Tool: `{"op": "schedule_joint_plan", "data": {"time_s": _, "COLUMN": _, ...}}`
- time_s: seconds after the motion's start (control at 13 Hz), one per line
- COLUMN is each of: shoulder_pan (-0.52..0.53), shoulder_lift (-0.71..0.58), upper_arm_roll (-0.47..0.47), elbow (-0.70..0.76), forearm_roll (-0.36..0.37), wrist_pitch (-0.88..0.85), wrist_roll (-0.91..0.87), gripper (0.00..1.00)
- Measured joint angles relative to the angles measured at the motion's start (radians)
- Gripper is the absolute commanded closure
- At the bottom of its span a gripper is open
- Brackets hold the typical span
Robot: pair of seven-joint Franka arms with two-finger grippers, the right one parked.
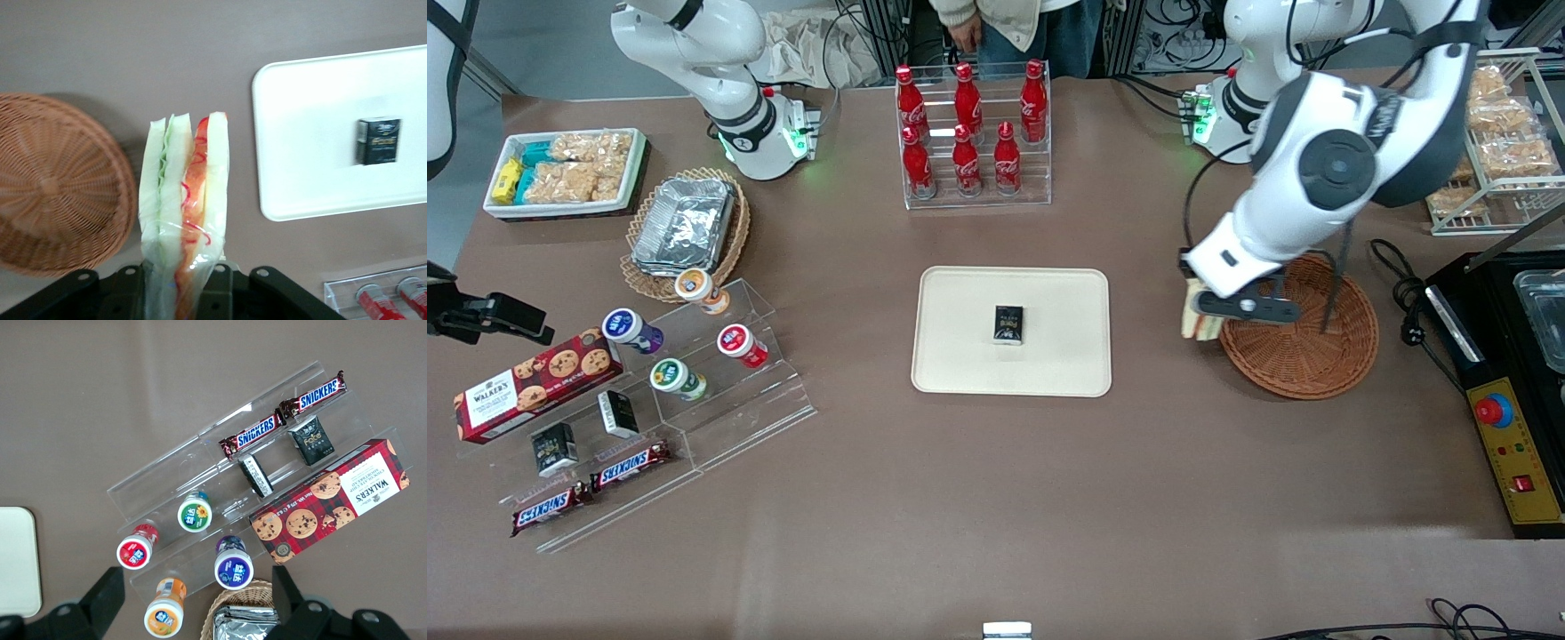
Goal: Place sandwich from basket to tray
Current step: 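Lift the sandwich out of the basket with the left gripper, then carry the sandwich to the white tray beside the tissue box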
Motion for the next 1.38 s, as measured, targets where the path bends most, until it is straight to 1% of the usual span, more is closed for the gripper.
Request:
{"op": "schedule_joint_plan", "data": {"time_s": 0.31, "shoulder_pan": -0.096, "shoulder_lift": 0.071, "upper_arm_roll": -0.012, "elbow": -0.027, "forearm_roll": 0.001, "wrist_pitch": 0.142, "wrist_roll": -0.103, "gripper": 1.0}}
{"op": "schedule_joint_plan", "data": {"time_s": 0.46, "shoulder_pan": -0.135, "shoulder_lift": 0.095, "upper_arm_roll": -0.013, "elbow": -0.106, "forearm_roll": 0.007, "wrist_pitch": 0.291, "wrist_roll": -0.145, "gripper": 1.0}}
{"op": "schedule_joint_plan", "data": {"time_s": 0.62, "shoulder_pan": -0.16, "shoulder_lift": 0.126, "upper_arm_roll": -0.013, "elbow": -0.206, "forearm_roll": 0.048, "wrist_pitch": 0.458, "wrist_roll": -0.167, "gripper": 1.0}}
{"op": "schedule_joint_plan", "data": {"time_s": 0.69, "shoulder_pan": -0.165, "shoulder_lift": 0.152, "upper_arm_roll": -0.013, "elbow": -0.235, "forearm_roll": 0.068, "wrist_pitch": 0.51, "wrist_roll": -0.171, "gripper": 1.0}}
{"op": "schedule_joint_plan", "data": {"time_s": 0.85, "shoulder_pan": -0.175, "shoulder_lift": 0.222, "upper_arm_roll": -0.013, "elbow": -0.244, "forearm_roll": 0.099, "wrist_pitch": 0.57, "wrist_roll": -0.188, "gripper": 1.0}}
{"op": "schedule_joint_plan", "data": {"time_s": 1.08, "shoulder_pan": -0.191, "shoulder_lift": 0.3, "upper_arm_roll": -0.013, "elbow": -0.235, "forearm_roll": 0.208, "wrist_pitch": 0.612, "wrist_roll": -0.291, "gripper": 1.0}}
{"op": "schedule_joint_plan", "data": {"time_s": 1.23, "shoulder_pan": -0.193, "shoulder_lift": 0.33, "upper_arm_roll": -0.013, "elbow": -0.23, "forearm_roll": 0.234, "wrist_pitch": 0.628, "wrist_roll": -0.329, "gripper": 1.0}}
{"op": "schedule_joint_plan", "data": {"time_s": 1.38, "shoulder_pan": -0.193, "shoulder_lift": 0.35, "upper_arm_roll": -0.012, "elbow": -0.227, "forearm_roll": 0.238, "wrist_pitch": 0.635, "wrist_roll": -0.337, "gripper": 1.0}}
